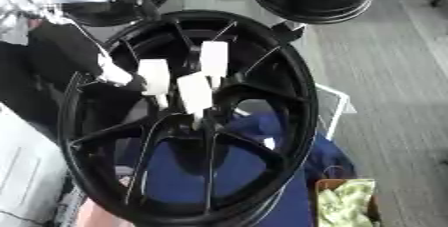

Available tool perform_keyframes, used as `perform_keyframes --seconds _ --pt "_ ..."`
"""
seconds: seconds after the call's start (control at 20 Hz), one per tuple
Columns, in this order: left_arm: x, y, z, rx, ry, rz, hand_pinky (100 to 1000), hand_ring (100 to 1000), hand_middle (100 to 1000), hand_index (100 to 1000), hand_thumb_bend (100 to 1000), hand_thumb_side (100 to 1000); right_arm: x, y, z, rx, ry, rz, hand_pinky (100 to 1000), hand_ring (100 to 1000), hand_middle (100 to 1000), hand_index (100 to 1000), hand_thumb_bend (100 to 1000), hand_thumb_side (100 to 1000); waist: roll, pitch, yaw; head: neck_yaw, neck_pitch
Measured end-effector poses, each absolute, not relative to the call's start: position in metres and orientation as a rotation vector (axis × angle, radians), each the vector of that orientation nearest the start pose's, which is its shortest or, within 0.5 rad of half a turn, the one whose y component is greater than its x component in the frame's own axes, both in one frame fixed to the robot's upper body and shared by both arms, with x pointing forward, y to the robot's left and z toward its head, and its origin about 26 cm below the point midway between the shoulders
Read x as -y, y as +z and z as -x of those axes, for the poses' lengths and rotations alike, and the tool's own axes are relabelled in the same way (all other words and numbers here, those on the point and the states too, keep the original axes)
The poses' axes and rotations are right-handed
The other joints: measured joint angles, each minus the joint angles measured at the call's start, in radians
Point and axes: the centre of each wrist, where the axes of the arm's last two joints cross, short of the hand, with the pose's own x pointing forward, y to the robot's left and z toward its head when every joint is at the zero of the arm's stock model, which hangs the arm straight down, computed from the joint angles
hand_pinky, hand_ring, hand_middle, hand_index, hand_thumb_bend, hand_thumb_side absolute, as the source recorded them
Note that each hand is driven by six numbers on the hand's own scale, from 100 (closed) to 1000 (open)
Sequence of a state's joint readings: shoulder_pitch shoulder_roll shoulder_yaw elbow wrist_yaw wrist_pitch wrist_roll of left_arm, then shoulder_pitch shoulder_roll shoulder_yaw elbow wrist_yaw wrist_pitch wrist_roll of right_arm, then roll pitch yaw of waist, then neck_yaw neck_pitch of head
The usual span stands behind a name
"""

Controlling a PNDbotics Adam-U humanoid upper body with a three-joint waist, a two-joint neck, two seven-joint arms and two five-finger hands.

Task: Pull the pin out of the wheel hub.

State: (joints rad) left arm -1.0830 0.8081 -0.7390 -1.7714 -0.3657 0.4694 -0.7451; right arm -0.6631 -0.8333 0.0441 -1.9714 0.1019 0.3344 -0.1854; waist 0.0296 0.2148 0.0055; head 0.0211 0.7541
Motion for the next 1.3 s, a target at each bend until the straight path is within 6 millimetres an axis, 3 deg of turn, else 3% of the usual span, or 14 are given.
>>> perform_keyframes --seconds 0.55,0.85,1.3 --pt "-0.159 0.275 -0.369 1.125 -1.825 -0.591 813 828 797 874 620 426 0.282 0.349 -0.299 2.278 0.533 0.891 889 743 780 839 100 525 0.001 0.002 -0.013 0.016 -0.001" --pt "-0.165 0.264 -0.377 1.081 -1.811 -0.576 802 819 788 866 559 365 0.281 0.348 -0.300 2.281 0.524 0.879 889 743 779 838 100 525 0.001 0.006 -0.018 0.020 -0.009" --pt "-0.166 0.253 -0.385 1.064 -1.761 -0.531 768 796 757 868 553 455 0.282 0.347 -0.302 2.278 0.514 0.875 890 742 778 835 100 525 0.001 0.012 -0.021 0.025 -0.017"
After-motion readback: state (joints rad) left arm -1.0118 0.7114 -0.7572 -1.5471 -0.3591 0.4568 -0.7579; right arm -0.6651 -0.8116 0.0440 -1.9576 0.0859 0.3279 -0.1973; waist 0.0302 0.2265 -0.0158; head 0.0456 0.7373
